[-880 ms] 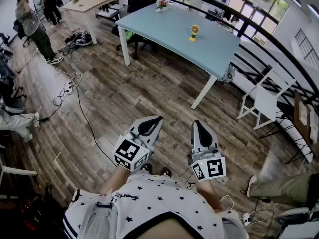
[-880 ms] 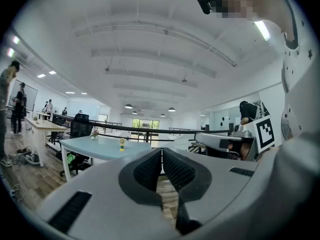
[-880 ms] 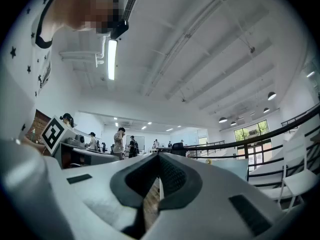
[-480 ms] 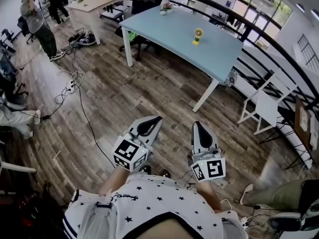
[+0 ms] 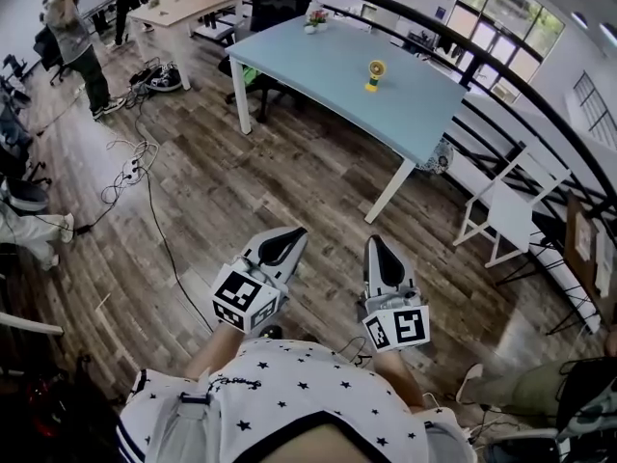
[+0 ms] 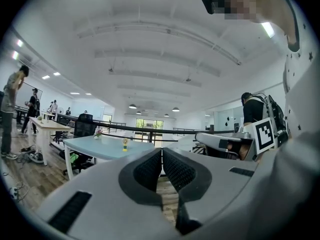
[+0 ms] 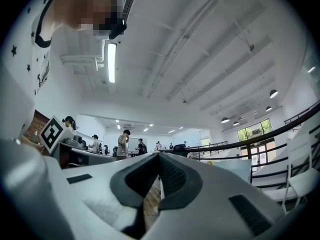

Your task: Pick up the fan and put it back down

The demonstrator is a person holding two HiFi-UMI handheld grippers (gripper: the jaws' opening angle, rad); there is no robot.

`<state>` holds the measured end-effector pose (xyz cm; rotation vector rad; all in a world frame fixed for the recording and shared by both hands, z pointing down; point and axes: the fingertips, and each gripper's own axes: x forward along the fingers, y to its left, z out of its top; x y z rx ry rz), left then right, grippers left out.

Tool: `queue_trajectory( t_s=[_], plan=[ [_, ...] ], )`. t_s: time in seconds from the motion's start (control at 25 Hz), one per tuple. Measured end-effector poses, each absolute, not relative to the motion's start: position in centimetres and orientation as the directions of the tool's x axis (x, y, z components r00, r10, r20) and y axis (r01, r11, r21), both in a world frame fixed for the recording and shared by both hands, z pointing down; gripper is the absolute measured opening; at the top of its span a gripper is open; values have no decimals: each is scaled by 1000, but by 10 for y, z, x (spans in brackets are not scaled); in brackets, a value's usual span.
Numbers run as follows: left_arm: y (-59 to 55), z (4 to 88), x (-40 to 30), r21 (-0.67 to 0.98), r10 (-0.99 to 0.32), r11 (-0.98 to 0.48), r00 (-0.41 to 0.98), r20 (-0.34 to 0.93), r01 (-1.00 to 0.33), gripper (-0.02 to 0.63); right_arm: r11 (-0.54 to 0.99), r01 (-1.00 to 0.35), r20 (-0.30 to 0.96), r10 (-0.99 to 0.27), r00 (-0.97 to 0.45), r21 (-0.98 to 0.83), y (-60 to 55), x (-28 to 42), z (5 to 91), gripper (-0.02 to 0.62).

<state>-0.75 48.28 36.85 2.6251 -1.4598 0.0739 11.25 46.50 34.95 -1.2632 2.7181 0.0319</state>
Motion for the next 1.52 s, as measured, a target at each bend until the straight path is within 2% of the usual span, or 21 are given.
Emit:
queue_trajectory(
  t_s=[0.56,0.84,1.16,1.52],
  plan=[
    [469,381,48,103,-861,-482,493,129,-870,31,673,-738,-112,-738,-665,-53,439,168,367,35],
    [456,388,47,100,-874,-452,462,147,-887,31,672,-735,-103,-740,-665,-88,422,176,379,49],
    [411,396,59,108,-836,-518,529,144,-849,31,623,-777,-74,-783,-618,-91,385,185,388,63],
    [334,395,36,93,-807,-574,581,104,-814,31,577,-813,-49,-816,-575,-70,318,161,390,74]
  ],
)
